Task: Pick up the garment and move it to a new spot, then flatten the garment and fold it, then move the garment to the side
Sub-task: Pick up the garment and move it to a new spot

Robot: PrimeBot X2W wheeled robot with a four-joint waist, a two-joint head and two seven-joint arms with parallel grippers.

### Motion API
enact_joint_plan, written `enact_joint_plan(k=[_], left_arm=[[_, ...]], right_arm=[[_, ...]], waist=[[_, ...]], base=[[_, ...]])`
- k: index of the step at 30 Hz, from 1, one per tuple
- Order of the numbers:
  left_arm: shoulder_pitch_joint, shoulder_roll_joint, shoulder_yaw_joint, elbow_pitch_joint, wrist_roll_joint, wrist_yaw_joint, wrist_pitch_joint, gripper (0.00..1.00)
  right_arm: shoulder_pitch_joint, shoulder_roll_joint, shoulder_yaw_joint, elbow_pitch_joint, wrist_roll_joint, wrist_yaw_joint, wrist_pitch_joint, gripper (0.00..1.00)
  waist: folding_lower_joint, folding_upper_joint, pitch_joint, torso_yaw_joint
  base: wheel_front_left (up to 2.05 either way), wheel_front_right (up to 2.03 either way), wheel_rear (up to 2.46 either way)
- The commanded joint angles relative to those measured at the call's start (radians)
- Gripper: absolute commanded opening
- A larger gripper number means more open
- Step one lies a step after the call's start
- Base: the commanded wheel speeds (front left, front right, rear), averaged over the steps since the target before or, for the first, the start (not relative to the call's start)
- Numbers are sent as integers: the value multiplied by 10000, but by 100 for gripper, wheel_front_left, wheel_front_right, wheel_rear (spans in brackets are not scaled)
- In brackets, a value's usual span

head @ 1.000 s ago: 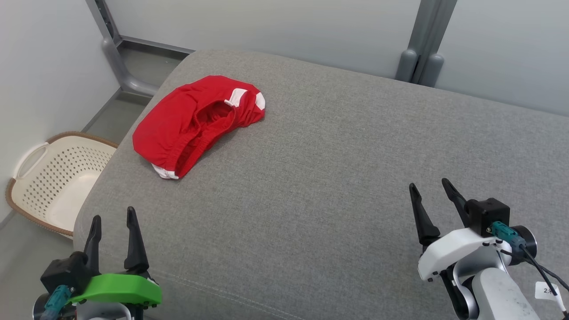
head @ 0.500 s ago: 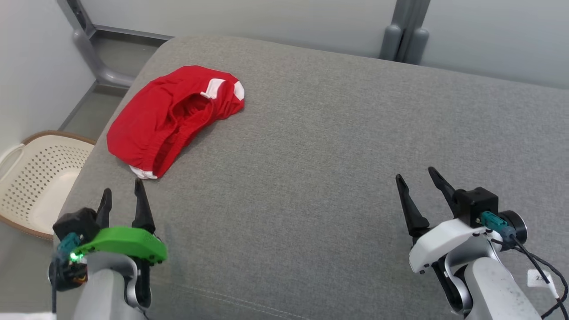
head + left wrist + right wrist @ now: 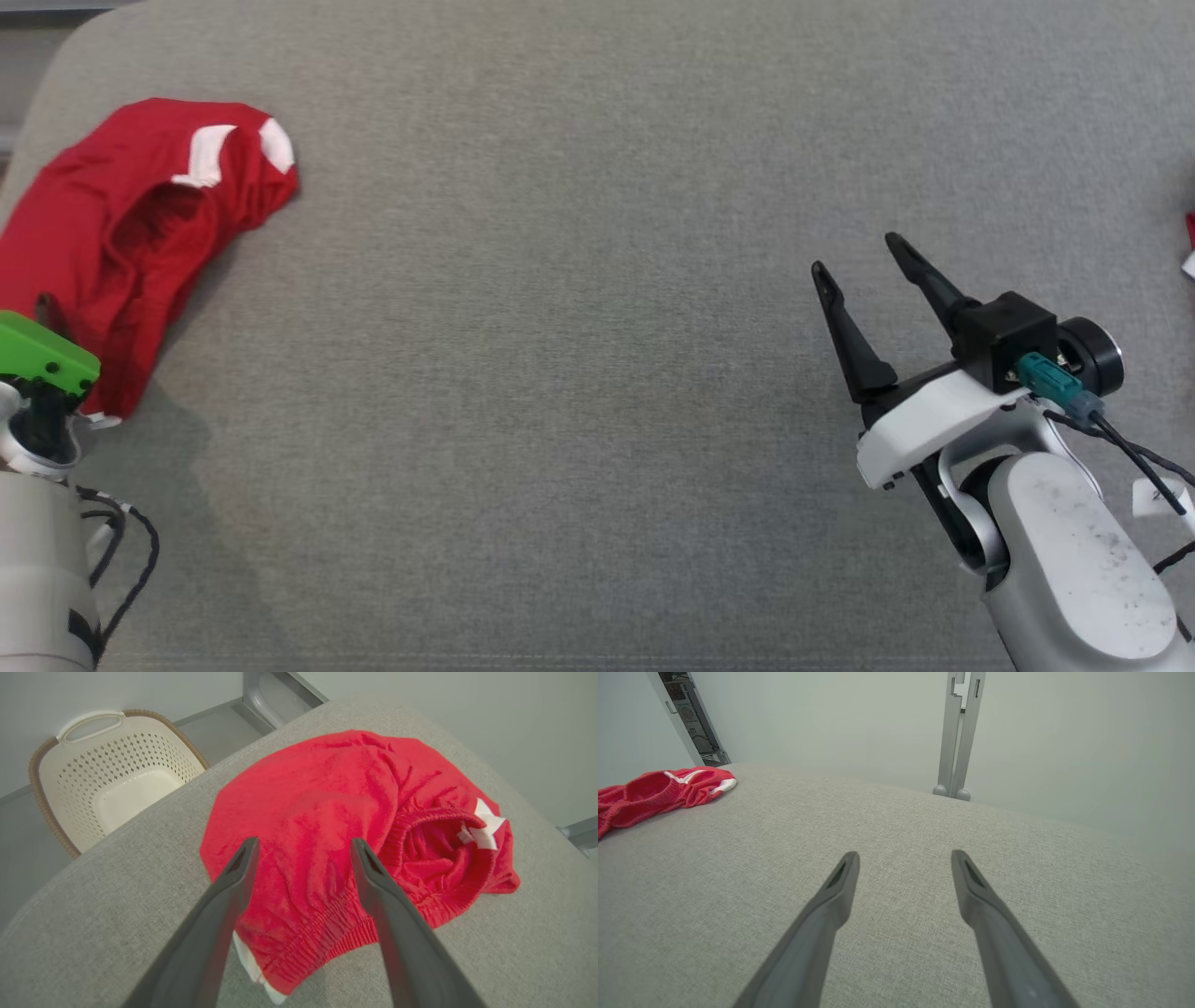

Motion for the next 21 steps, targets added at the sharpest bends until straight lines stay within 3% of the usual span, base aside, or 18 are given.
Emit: enact_joint_plan(k=[1,10,11,12,13,18,21], left_arm=[[-363,256,121,59,-153,180,427,100],[-444,602,252,164,-504,580,2098,100],[-374,512,223,232,-543,550,2328,54],[-323,442,182,269,-578,499,2508,23],[-300,379,164,276,-623,455,2613,0],[-252,389,144,-343,-724,7,2293,0],[-496,696,33,-1136,-624,-406,1927,0]], right_arm=[[-207,-92,-51,-232,-27,-13,91,100],[-229,-297,-362,-976,-11,-13,190,100],[-205,-278,-385,-980,10,-13,186,100],[-190,-248,-398,-976,44,-13,176,100],[-169,-231,-406,-950,47,-13,165,100],[-155,-137,-410,-669,96,-13,-6,100],[-71,-57,-456,-382,149,-13,-143,100]], waist=[[-1,0,1458,-1354],[-1,0,2149,-1678],[-1,0,2153,-1668],[-1,0,2141,-1654],[-1,0,2112,-1633],[-1,0,1628,-1487],[-1,0,1112,-1381]], base=[[0,0,0],[0,0,0],[0,0,0],[0,0,0],[0,0,0],[0,0,0],[0,0,0]])
